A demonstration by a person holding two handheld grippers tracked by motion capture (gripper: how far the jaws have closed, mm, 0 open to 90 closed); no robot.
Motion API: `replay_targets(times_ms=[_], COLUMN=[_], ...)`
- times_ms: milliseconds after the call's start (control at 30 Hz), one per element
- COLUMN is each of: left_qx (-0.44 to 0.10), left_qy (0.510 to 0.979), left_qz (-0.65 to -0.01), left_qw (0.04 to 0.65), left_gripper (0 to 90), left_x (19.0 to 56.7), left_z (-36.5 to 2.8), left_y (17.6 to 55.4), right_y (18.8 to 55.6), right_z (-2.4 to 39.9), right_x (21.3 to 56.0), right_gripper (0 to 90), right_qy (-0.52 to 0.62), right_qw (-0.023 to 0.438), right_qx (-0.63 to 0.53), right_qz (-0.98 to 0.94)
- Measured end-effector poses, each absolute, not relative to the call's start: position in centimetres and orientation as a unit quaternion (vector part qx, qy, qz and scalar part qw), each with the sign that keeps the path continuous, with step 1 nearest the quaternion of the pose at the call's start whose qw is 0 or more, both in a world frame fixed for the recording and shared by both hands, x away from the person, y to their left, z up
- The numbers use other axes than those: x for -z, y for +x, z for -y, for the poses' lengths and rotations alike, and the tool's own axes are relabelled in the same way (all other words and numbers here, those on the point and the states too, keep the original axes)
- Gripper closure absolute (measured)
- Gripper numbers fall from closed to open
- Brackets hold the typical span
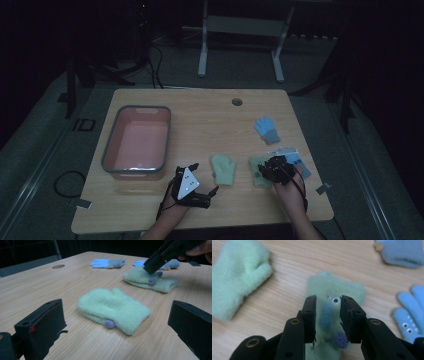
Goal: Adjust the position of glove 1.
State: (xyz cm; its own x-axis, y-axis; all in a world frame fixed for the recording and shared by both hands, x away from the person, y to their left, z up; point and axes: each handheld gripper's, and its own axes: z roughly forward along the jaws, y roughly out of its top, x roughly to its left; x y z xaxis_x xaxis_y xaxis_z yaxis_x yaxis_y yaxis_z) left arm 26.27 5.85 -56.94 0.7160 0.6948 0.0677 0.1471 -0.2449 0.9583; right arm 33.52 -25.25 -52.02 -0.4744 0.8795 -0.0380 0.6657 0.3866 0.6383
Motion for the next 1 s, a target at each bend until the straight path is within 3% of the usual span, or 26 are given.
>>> replay_targets(times_ms=[633,1000], left_qx=[-0.248,-0.253], left_qy=[0.748,0.748], left_qz=[-0.282,-0.28], left_qw=[0.547,0.546], left_gripper=[1.1,1.1], left_x=[56.9,56.9], left_z=[-5.9,-5.8], left_y=[26.3,26.2], right_y=[35.4,35.0], right_z=[29.2,28.8], right_x=[49.7,52.7], right_gripper=[68.4,66.8], right_qy=[0.347,0.36], right_qw=[0.15,0.129], right_qx=[-0.321,-0.315], right_qz=[-0.869,-0.869])
